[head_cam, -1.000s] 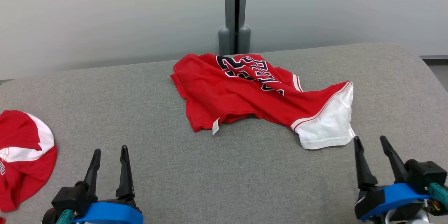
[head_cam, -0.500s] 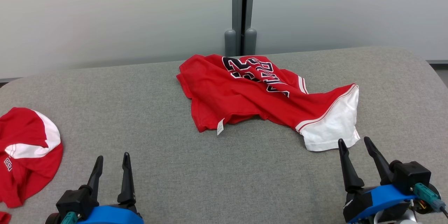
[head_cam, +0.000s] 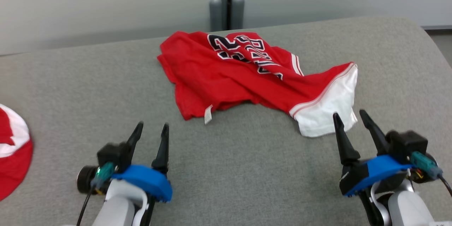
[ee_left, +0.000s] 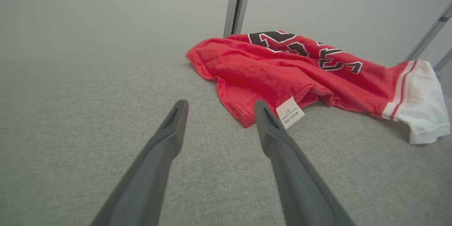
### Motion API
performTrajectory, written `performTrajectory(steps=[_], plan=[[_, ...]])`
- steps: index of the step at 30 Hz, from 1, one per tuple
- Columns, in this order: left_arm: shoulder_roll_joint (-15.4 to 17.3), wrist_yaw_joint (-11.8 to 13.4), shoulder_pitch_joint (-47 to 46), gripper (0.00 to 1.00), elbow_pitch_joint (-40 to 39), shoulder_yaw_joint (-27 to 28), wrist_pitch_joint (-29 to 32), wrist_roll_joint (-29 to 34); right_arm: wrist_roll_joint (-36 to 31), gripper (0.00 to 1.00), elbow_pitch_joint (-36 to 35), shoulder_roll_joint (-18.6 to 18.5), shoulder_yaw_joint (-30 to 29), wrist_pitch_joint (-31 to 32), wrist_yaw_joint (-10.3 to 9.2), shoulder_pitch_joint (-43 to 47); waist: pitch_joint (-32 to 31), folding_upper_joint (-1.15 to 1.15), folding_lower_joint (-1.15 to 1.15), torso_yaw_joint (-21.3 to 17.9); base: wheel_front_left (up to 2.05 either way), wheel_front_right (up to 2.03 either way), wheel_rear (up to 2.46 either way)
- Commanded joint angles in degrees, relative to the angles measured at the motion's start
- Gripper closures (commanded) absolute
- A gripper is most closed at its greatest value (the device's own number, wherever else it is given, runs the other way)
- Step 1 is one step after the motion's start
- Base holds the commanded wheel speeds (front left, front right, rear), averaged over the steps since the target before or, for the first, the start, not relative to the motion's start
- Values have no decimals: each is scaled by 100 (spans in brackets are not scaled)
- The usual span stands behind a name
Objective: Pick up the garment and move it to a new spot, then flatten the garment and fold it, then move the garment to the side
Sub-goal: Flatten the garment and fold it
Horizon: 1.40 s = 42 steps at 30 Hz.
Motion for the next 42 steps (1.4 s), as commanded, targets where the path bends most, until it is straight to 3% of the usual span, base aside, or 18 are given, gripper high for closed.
performTrajectory(steps=[1, 4, 16, 17, 18, 24, 33, 34, 35, 39, 42], plan=[[-43, -15, -231, 0, 116, -20, 83, -20, -37, 0, 53, -15, -8, 49, 3, -124, 113, 0, -1, -1, 0, 0, 0], [-126, -41, -759, 0, 595, -71, 301, -131, -38, 0, 249, -21, 43, 145, 3, -471, 397, 0, -1, -164, 0, 0, 0], [-174, 335, -1870, 0, 2038, 44, 701, -207, 119, 0, 1349, -10, 138, -112, 3, -1287, 1061, 0, -1, -709, 0, 0, 0], [-164, 372, -1867, 39, 2141, 29, 776, -190, 129, 0, 1457, -9, 114, -137, 3, -1341, 1082, 0, -1, -721, 0, 0, 0], [-161, 400, -1872, 97, 2219, 22, 830, -190, 137, 0, 1573, -8, 97, -141, 3, -1403, 1105, 0, -1, -727, 0, 0, 0], [-201, 399, -1865, 100, 2301, -65, 797, -227, 236, 0, 2329, -8, -135, -116, 3, -1835, 1238, 0, -1, -633, 0, 0, 0], [-182, 271, -1793, 100, 2207, -228, 706, -233, -169, 0, 3506, -5, -456, 26, 3, -2392, 1431, 0, -1, -408, 0, 0, 0], [-181, 253, -1791, 100, 2200, -244, 691, -241, -199, 55, 3651, 1, -426, 84, 4, -2391, 1431, 0, -1, -390, 0, 0, 0], [-183, 239, -1795, 100, 2169, -256, 643, -250, -206, 100, 3735, 7, -395, 85, 4, -2408, 1427, 0, -1, -375, 0, 0, 0], [-202, 160, -1773, 100, 2013, -269, 437, -322, -15, 100, 3833, 16, -341, -121, 3, -2376, 1274, 0, -1, -344, 0, 0, 0], [-224, 56, -1732, 100, 1781, -244, 219, -441, 323, 100, 3484, -3, -338, -360, 3, -2266, 1029, 0, -1, -362, 0, 0, 0]])
